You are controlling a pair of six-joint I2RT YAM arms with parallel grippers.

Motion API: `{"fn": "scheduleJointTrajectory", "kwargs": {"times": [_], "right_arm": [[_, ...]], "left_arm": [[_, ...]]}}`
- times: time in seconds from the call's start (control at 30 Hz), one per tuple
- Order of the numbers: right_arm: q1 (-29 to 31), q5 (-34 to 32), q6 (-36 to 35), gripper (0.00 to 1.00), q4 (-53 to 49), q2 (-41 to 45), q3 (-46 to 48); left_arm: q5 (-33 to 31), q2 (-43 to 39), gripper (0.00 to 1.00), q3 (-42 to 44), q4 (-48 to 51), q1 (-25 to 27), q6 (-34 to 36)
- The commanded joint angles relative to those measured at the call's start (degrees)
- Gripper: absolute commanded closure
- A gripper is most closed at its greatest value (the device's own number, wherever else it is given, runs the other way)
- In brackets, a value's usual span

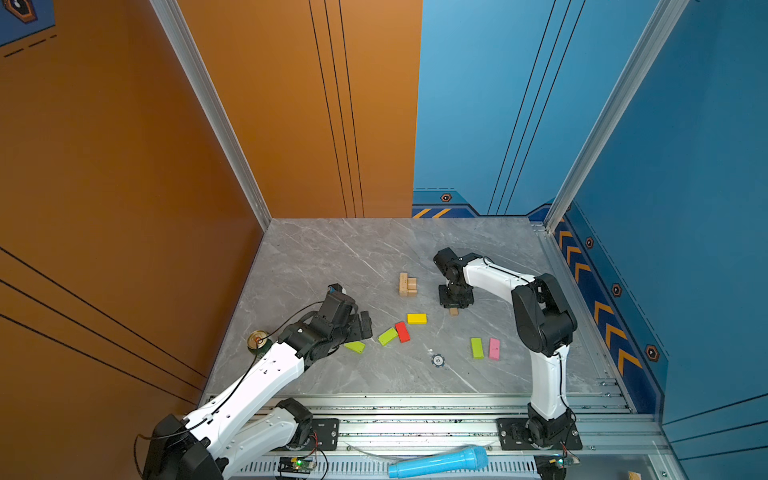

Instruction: Build the wood block tower

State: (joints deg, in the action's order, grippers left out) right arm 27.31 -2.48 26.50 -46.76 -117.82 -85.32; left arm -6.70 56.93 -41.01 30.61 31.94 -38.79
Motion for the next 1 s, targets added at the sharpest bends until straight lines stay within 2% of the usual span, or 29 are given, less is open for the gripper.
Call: {"fn": "scheduleJointTrajectory", "kwargs": {"times": [0.0,0.13,0.3,0.5,0.77,0.97], "right_arm": [[-0.2,-0.2,-0.3,0.73,-0.3,-0.6,0.4],[-0.3,-1.1,0.3,0.78,-0.9,-0.6,0.0],[1.0,-2.5,1.7,0.80,-2.6,0.4,-2.5],[4.3,-2.4,2.8,0.80,-6.2,-0.6,-11.9],[7.2,-1.7,5.7,0.80,-9.6,-9.1,-26.0],[8.5,-1.5,6.8,0.80,-12.3,-13.8,-33.3]], "left_arm": [[-1.1,0.0,0.01,-1.7,0.0,0.5,0.7],[-1.0,0.0,0.01,-1.7,0.0,0.4,0.9],[-0.9,-0.7,0.01,-1.6,0.1,0.0,1.6],[0.2,-1.9,0.01,-0.8,0.0,-1.7,2.2],[2.3,-3.4,0.01,0.3,0.1,-4.7,3.9],[4.0,-4.3,0.01,1.4,0.0,-7.1,4.8]]}}
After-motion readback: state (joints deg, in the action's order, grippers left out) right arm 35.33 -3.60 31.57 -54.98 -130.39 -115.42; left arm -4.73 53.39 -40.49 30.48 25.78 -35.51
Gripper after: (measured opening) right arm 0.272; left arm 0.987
